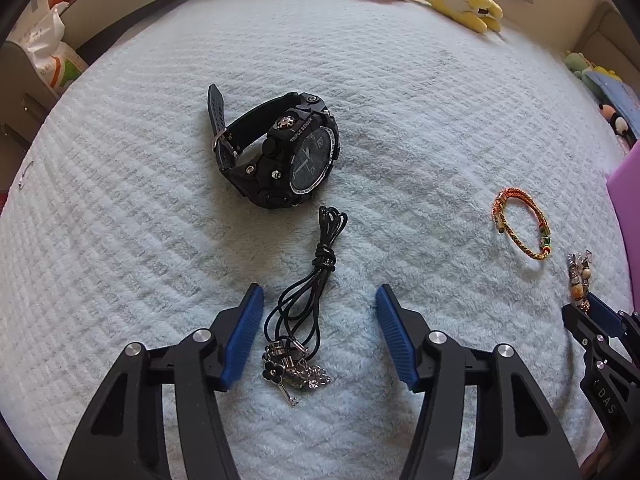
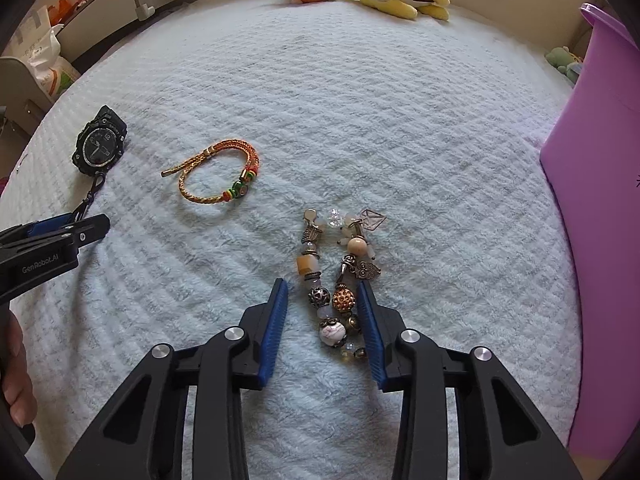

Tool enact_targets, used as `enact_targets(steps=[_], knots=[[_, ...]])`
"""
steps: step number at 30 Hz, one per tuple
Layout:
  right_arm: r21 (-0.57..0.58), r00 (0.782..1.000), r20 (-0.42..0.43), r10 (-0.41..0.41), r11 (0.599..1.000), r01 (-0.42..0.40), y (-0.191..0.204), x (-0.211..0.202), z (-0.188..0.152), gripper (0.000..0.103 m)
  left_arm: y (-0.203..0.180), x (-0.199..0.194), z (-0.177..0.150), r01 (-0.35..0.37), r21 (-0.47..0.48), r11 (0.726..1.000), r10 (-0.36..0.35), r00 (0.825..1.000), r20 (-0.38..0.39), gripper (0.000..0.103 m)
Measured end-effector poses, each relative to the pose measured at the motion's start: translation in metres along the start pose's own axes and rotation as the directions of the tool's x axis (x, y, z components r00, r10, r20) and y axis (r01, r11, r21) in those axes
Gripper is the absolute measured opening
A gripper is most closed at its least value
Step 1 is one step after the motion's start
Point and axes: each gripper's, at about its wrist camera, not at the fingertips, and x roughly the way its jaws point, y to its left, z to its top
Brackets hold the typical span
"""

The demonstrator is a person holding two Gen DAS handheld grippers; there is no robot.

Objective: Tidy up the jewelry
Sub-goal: 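Lower the right tool onto the beaded charm bracelet while the left tool approaches the black cord necklace, then close the right tool on the beaded bracelet while the left tool grips the black cord necklace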

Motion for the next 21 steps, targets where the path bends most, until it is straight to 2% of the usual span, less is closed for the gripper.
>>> enact_targets(steps=[2, 3, 11, 14, 21], knots=[[0.003, 1.000, -0.005, 0.010, 1.000, -0.010, 0.002, -0.001, 0.000, 0.025, 0.000, -0.002, -0.001, 0.020, 0.002, 1.000, -0.020, 1.000, -0.004, 0.040], [0.001, 1.000, -0.007, 0.015, 1.000, -0.015, 0.003, -0.002, -0.001, 0.021, -0.001, -0.004, -0.001, 0.022, 0.007, 1.000, -0.022, 1.000, -0.005, 0.037], [0.025, 0.999, -0.020, 0.039, 0.999, -0.038, 0.000, -0.006, 0.000, 0.020, -0.011, -0.011, -0.003, 0.039, 0.033, 0.999, -0.038, 0.999, -0.020, 0.011], [0.034, 0.998, -0.027, 0.050, 0.998, -0.049, -0.001, -0.006, 0.000, 0.020, -0.011, -0.015, -0.006, 0.056, 0.025, 0.998, -0.055, 0.998, -0.026, 0.008], [0.065, 0.996, -0.041, 0.082, 0.995, -0.079, -0.001, -0.017, -0.009, 0.020, -0.001, -0.027, -0.013, 0.090, 0.000, 0.996, -0.090, 0.995, -0.047, 0.007]])
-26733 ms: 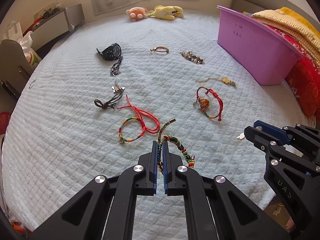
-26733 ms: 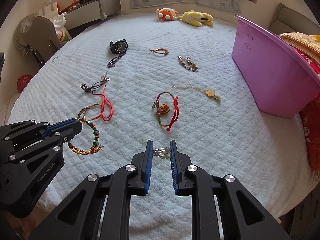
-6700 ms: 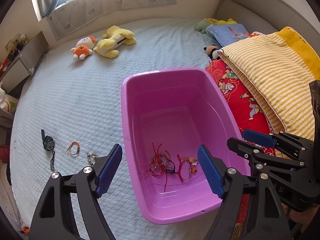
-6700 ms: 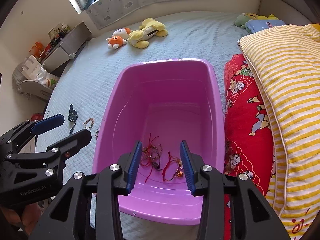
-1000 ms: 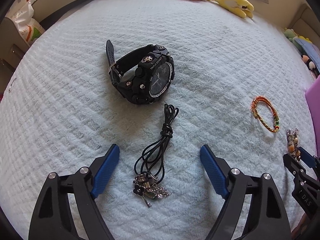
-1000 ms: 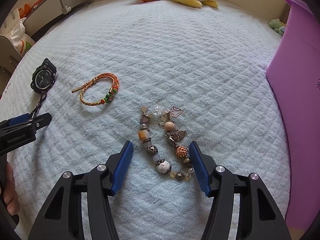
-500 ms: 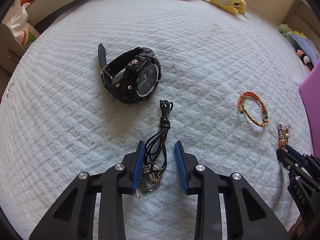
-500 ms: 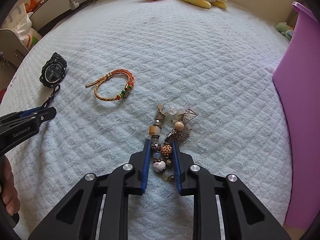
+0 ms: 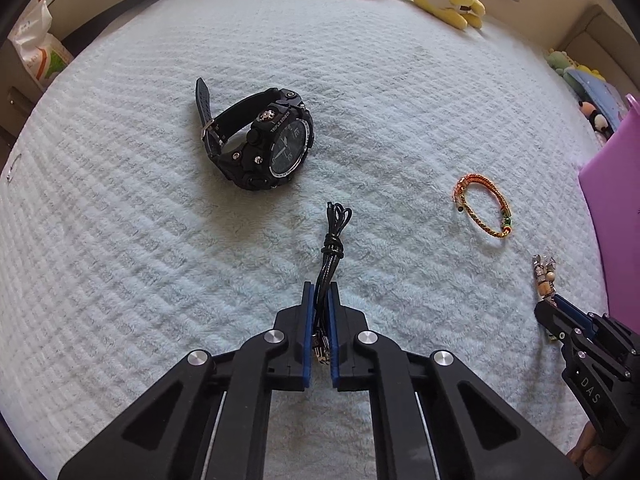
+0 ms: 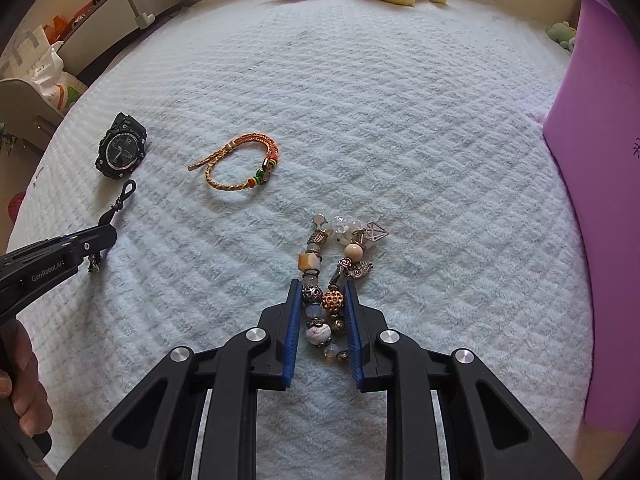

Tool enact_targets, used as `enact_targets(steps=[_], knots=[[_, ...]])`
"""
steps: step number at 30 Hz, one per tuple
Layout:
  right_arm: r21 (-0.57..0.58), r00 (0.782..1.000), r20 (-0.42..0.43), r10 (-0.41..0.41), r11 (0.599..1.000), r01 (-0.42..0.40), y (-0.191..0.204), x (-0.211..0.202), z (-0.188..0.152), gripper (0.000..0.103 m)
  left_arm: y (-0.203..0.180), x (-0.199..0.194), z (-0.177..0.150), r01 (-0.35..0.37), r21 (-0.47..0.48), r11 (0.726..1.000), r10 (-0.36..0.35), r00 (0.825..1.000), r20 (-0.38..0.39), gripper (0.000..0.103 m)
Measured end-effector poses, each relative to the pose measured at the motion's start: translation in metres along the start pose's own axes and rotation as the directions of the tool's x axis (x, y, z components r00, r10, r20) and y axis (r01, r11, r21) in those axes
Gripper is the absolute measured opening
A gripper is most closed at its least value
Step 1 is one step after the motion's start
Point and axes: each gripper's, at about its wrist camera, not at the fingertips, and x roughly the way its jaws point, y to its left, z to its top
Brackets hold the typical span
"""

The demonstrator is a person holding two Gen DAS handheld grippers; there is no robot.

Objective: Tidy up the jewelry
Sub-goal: 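Close the right tool on the beaded bracelet while the left tool grips the black cord necklace, then lift and carry the beaded bracelet and black cord necklace toward the pink tub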

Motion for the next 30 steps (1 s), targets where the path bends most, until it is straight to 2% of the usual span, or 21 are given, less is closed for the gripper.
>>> enact_targets(steps=[14, 24, 30], knots=[[0.050, 0.998, -0.031, 0.050, 0.998, -0.049, 0.009, -0.039, -0.014, 0.020, -0.004, -0.044, -0.023, 0.034, 0.061, 0.998, -0.031, 0.998, -0.046, 0.007], [0.077, 0.999, 0.003, 0.052, 0.996, -0.052, 0.013, -0.080, -0.023, 0.020, -0.003, -0.079, -0.031, 0.046, 0.081, 0.996, -0.044, 0.999, -0.033, 0.007], [0.090, 0.999, 0.029, 0.046, 0.995, -0.048, 0.020, -0.108, -0.020, 0.020, -0.009, -0.102, -0.025, 0.050, 0.095, 0.994, -0.048, 0.999, -0.021, 0.007]])
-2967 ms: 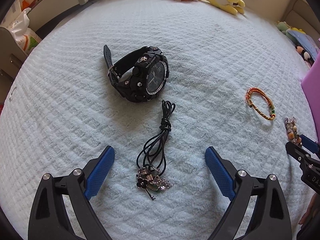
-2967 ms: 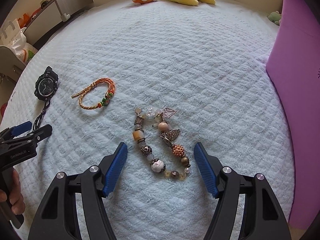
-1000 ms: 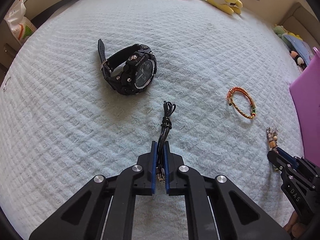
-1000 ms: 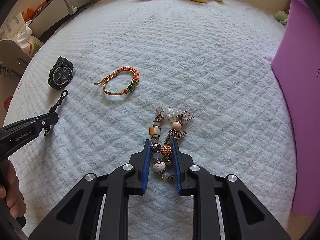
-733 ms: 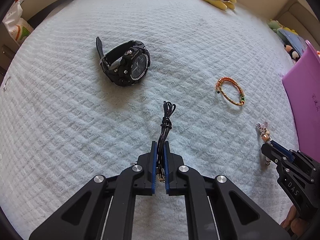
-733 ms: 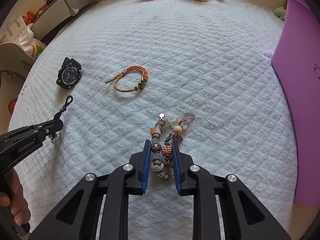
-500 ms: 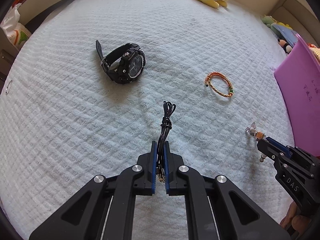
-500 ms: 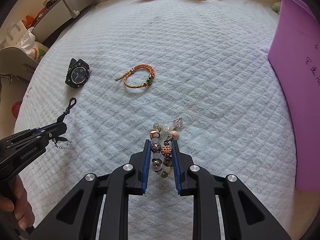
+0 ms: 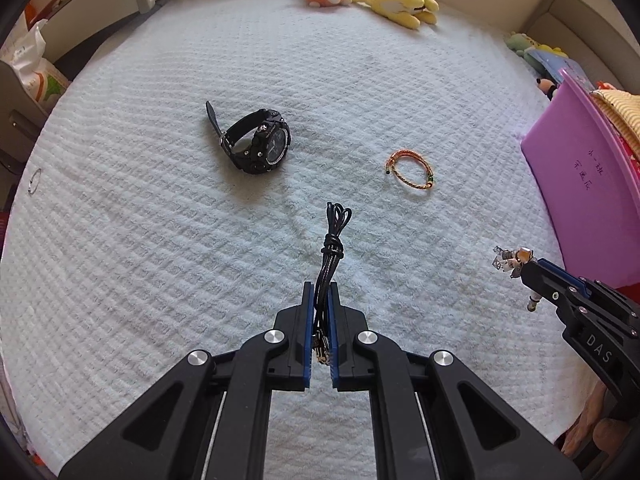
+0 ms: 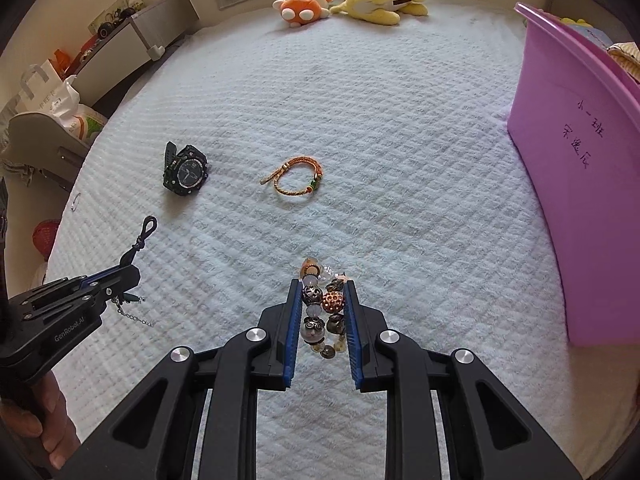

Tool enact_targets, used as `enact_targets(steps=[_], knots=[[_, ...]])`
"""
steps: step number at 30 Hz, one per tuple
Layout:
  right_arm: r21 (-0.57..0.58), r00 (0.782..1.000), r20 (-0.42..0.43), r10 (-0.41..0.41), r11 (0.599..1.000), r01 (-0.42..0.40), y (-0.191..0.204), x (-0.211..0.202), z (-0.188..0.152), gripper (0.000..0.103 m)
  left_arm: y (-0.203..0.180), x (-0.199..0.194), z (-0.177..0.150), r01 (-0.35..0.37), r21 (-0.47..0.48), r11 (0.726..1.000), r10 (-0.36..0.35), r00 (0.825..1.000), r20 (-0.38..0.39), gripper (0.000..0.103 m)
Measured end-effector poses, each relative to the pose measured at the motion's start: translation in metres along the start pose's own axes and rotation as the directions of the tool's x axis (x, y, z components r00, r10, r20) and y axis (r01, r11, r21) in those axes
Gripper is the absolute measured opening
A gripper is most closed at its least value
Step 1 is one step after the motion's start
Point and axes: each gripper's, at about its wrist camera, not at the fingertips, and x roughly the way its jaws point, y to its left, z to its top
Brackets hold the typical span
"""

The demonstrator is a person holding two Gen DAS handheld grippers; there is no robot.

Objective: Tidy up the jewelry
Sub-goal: 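Lift and carry the beaded bracelet and black cord necklace toward the pink tub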

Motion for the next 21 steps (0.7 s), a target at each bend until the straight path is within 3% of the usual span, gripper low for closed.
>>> enact_targets(steps=[14, 21], knots=[[0.049, 0.997, 0.070, -0.043, 0.998, 0.039, 0.013, -0.095, 0.014, 0.020, -0.012, -0.087, 0.016, 0.003, 0.079, 0.997, -0.004, 1.000, 0.022, 0.007], [0.102, 0.992, 0.104, -0.074, 0.993, 0.063, 0.006, -0.141, 0.017, 0.020, -0.036, -0.123, 0.033, 0.027, 0.138, 0.990, -0.035, 0.998, 0.054, 0.007]])
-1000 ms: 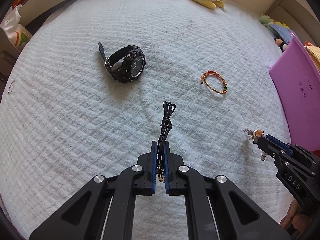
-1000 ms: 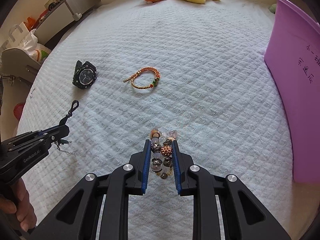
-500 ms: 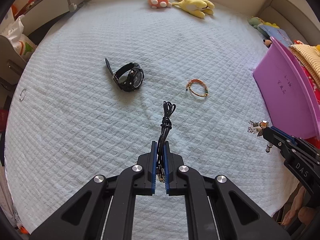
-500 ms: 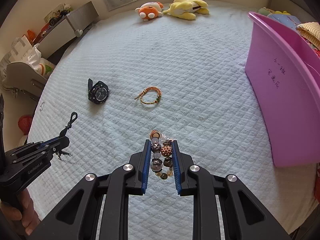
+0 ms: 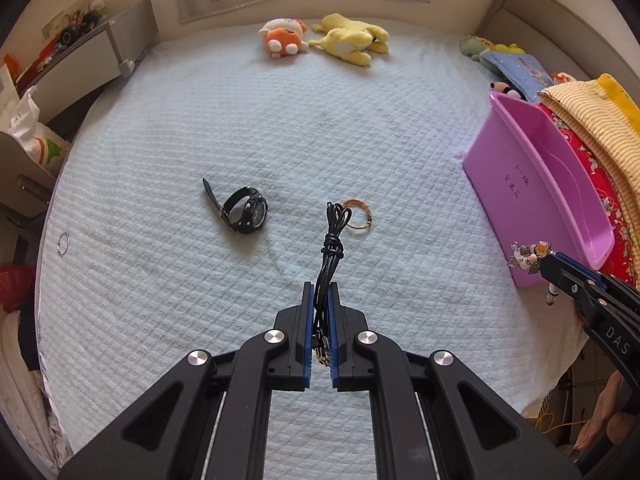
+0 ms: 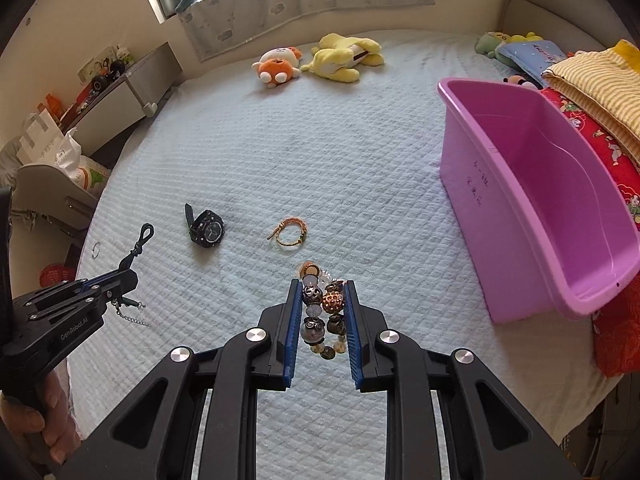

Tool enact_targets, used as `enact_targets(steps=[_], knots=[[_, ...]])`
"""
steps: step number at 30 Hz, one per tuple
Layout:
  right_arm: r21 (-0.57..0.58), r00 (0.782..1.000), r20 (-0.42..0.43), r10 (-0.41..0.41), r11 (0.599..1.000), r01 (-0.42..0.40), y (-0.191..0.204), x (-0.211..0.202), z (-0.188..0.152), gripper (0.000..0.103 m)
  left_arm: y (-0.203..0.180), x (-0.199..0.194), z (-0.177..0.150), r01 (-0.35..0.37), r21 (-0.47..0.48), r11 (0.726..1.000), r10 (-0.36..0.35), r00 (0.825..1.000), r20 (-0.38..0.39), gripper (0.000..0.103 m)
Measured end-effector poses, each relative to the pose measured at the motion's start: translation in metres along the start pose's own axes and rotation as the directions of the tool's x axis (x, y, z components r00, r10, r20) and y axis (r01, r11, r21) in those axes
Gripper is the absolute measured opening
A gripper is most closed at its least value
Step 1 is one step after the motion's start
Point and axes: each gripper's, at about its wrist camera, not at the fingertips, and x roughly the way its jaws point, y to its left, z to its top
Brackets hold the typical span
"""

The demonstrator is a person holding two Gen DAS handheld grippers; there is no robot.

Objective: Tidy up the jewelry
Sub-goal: 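Lift and carry the beaded bracelet and black cord necklace toward the pink tub, then carry the black cord necklace in the left tool over the pink tub while the right tool follows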

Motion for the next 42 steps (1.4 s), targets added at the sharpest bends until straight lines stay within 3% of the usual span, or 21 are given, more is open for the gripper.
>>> enact_targets(steps=[8, 17, 18, 19, 27, 33, 42], knots=[[0.034, 0.999, 0.033, -0.027, 0.999, 0.026, -0.026, -0.043, 0.012, 0.020, -0.049, -0.029, 0.013, 0.048, 0.067, 0.997, -0.050, 0.998, 0.026, 0.007], [0.035, 0.997, 0.066, -0.043, 0.999, 0.041, -0.085, -0.073, 0.033, 0.020, -0.125, -0.042, 0.031, 0.086, 0.093, 0.992, -0.091, 0.994, 0.060, 0.007], [0.030, 0.997, 0.068, -0.039, 0.999, 0.037, -0.094, -0.076, 0.036, 0.004, -0.134, -0.042, 0.034, 0.088, 0.090, 0.992, -0.094, 0.993, 0.064, 0.007], [0.024, 0.997, 0.065, -0.037, 0.999, 0.036, -0.102, -0.076, 0.039, 0.000, -0.143, -0.042, 0.037, 0.089, 0.088, 0.992, -0.095, 0.993, 0.069, 0.007], [-0.007, 0.999, 0.047, 0.019, 1.000, -0.019, -0.182, -0.071, 0.070, 0.000, -0.216, -0.030, 0.058, 0.051, 0.046, 0.998, -0.055, 0.996, 0.071, 0.007], [-0.038, 0.998, 0.038, 0.056, 0.998, -0.055, -0.228, -0.068, 0.084, 0.000, -0.245, -0.019, 0.074, 0.034, -0.030, 0.999, -0.032, 0.997, 0.068, 0.007], [-0.001, 0.996, 0.020, 0.089, 0.996, -0.089, -0.254, -0.065, 0.080, 0.000, -0.271, -0.013, 0.080, 0.012, 0.000, 1.000, -0.012, 0.999, 0.047, 0.007]])
